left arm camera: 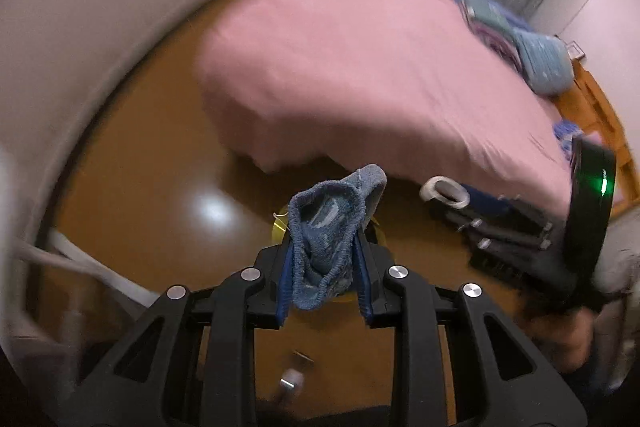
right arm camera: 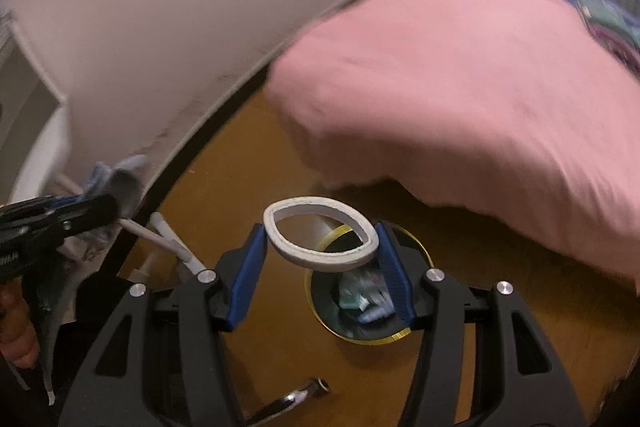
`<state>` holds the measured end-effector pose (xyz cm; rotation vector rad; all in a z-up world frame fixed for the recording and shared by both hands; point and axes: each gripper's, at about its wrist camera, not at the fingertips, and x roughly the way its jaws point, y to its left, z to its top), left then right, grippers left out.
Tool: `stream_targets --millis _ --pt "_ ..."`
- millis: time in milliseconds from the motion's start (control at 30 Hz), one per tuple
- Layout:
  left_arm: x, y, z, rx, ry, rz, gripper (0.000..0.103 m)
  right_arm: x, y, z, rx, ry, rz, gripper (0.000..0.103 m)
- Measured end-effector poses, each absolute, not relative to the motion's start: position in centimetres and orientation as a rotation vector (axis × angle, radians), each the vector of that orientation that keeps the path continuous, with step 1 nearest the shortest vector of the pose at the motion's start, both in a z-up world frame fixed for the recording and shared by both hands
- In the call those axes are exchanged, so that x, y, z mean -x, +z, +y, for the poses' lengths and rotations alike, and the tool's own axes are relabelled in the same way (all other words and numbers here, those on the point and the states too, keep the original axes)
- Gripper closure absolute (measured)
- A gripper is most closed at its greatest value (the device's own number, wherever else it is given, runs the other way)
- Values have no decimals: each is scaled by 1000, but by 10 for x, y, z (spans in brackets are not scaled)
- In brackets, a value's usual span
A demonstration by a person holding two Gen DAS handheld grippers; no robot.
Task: Collect trash
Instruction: 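Open both tools over the black bin to drop the sock and tape roll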
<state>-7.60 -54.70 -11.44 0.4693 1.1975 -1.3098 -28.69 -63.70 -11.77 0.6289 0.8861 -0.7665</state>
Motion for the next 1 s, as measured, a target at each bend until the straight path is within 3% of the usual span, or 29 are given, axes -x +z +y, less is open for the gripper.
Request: stream_targets --millis 200,533,1000 --pt "111 -180 -624 -601 -1320 1302 78 327 -182 -668 -744 -823 963 48" --pt "133 -253 -649 -656 -1238 1390 78 333 -253 -680 -831 -787 1018 48" --pt "145 -258 -651 -691 -1260 1391 77 340 -264 -684 -849 -765 988 44"
